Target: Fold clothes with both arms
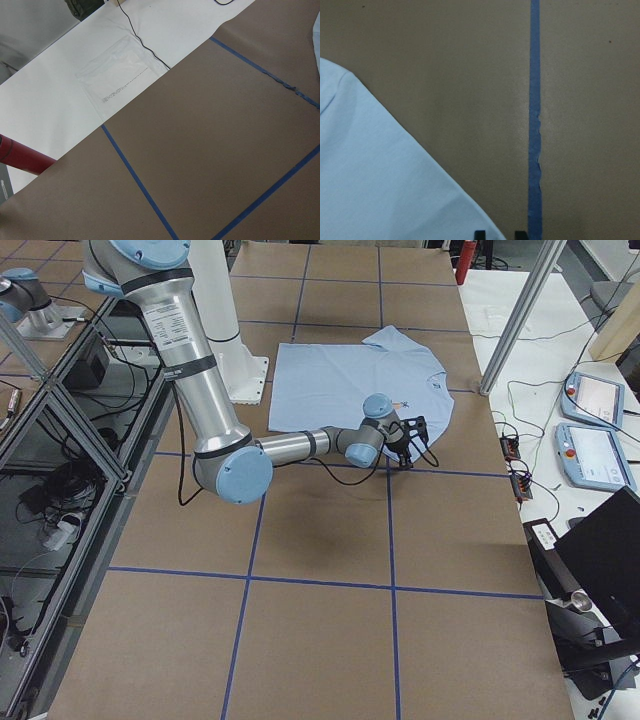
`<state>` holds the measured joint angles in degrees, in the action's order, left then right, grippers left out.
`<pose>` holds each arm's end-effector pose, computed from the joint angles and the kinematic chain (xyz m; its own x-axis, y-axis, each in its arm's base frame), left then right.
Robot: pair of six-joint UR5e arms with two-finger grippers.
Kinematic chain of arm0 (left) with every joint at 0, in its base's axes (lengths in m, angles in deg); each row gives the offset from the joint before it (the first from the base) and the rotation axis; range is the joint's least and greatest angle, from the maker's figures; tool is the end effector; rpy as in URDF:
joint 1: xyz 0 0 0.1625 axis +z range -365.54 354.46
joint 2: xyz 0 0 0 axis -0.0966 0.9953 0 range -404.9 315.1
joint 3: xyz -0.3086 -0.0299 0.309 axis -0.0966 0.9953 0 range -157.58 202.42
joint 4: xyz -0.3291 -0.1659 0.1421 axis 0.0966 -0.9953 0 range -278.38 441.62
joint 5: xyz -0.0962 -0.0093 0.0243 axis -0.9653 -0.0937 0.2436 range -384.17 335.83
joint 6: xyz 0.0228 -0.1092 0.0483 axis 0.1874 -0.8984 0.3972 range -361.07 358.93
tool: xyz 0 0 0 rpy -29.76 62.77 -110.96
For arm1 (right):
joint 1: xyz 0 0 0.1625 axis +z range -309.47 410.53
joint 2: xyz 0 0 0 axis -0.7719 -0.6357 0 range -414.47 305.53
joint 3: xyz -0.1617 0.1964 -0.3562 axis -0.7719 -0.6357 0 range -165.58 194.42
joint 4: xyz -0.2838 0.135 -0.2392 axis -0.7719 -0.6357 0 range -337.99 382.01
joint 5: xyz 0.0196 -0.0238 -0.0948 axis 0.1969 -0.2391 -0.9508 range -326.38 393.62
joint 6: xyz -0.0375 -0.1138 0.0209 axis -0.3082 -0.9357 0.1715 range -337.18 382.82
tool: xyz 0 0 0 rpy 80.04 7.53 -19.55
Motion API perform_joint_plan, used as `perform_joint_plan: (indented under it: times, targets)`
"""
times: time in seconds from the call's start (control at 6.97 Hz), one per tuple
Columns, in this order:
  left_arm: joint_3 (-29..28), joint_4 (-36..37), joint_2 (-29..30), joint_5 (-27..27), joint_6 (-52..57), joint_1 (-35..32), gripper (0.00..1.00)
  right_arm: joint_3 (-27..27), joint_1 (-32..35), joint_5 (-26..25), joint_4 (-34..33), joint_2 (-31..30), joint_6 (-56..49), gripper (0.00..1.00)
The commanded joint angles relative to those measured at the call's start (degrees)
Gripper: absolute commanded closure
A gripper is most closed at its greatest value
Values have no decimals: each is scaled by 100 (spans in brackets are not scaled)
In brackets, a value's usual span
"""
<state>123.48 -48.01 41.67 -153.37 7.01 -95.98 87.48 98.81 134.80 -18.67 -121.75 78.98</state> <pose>-0.0601 -0.4787 0.5409 0.7715 0.5490 -0.3215 -0.1042 0.6075 0.7874 -0.3799 -0.5909 0.5154 0.6650 -0.0750 0.7430 -0.3083 0.8786 0.3646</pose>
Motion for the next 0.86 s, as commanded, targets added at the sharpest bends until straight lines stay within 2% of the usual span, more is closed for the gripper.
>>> perform_joint_plan:
  times: [0.0, 0.14, 0.43, 0.57, 0.72]
  targets:
    - [1, 0, 0, 0, -8, 0, 0, 24, -3, 7, -1, 40, -52, 100]
    - [1, 0, 0, 0, 1, 0, 0, 163, -3, 24, -175, 127, -9, 100]
    - [1, 0, 0, -9, -8, 0, 0, 1004, -38, -19, -1768, 522, 157, 100]
    - [-16, 0, 9, -9, -8, 0, 0, 1226, -195, -202, -2237, 776, 689, 100]
    - [-25, 0, 9, -9, 1, 0, 0, 1159, -597, -744, -2625, 1213, 1042, 100]
